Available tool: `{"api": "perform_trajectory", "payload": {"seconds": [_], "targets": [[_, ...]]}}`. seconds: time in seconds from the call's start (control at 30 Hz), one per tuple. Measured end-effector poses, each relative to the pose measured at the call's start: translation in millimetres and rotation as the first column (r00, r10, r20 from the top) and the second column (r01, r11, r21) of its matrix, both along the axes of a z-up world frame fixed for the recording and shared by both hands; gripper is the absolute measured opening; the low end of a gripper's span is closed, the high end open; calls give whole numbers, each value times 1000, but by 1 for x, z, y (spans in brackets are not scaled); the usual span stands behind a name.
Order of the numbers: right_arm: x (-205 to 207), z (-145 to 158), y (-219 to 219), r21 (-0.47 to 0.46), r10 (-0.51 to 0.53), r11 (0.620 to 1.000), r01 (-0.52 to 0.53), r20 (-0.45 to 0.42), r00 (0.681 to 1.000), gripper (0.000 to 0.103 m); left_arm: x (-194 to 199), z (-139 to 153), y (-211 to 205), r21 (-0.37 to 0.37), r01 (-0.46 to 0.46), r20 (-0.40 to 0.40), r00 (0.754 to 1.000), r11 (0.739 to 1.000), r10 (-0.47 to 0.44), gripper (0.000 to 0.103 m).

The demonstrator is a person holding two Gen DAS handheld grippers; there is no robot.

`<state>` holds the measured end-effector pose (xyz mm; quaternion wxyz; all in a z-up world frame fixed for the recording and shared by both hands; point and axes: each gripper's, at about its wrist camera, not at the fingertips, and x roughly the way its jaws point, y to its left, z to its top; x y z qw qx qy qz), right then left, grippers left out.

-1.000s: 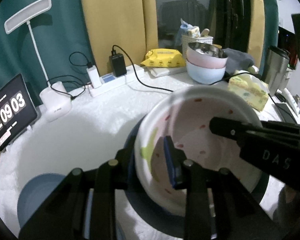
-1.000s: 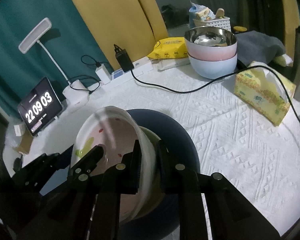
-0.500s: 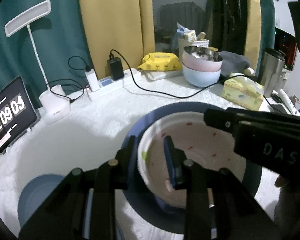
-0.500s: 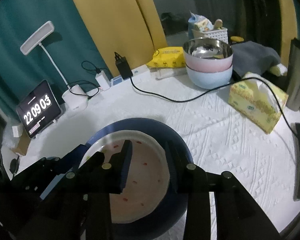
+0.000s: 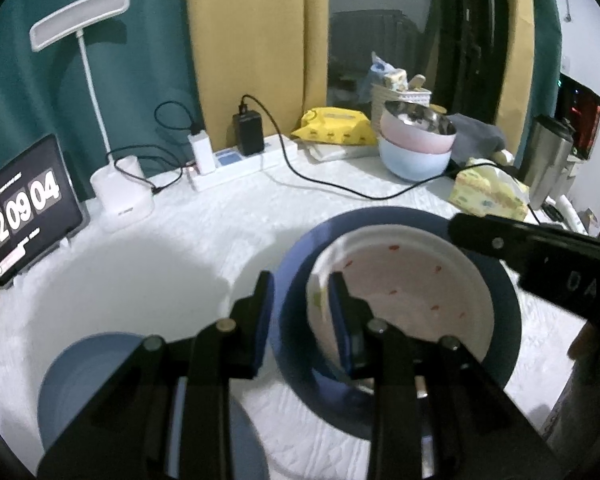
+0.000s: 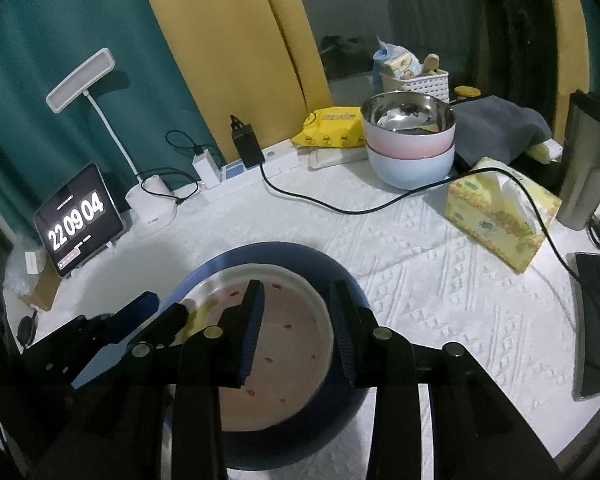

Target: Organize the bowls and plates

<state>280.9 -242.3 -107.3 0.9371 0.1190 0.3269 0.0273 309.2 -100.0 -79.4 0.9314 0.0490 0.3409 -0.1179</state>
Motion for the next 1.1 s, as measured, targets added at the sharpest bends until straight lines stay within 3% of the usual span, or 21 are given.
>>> {"api": "perform_trajectory", "payload": {"seconds": [0.1, 0.23, 0.7, 0.8, 1.1], "targets": [[-2, 0, -5, -4, -8, 1000, 8, 2, 1000, 36, 1, -2, 8, -16, -13, -17, 1000, 1000, 12, 31], [-5, -5, -18, -13, -17, 1000, 17, 5, 1000, 36, 2, -5, 16, -49, -19, -43, 999, 999, 17, 46], [3, -31, -41, 22, -27, 999, 29, -68, 997, 36, 1, -3, 32, -99, -47, -59, 997, 994, 42, 47], [5, -35, -41, 26, -22, 999, 24, -79, 997, 36, 4, -9, 36, -105, -51, -94, 995, 993, 41, 47], [9, -42, -34, -19, -26, 1000, 25, -98, 995, 39, 11, -24, 32, -46, -44, -142, 989, 998, 37, 47]]}}
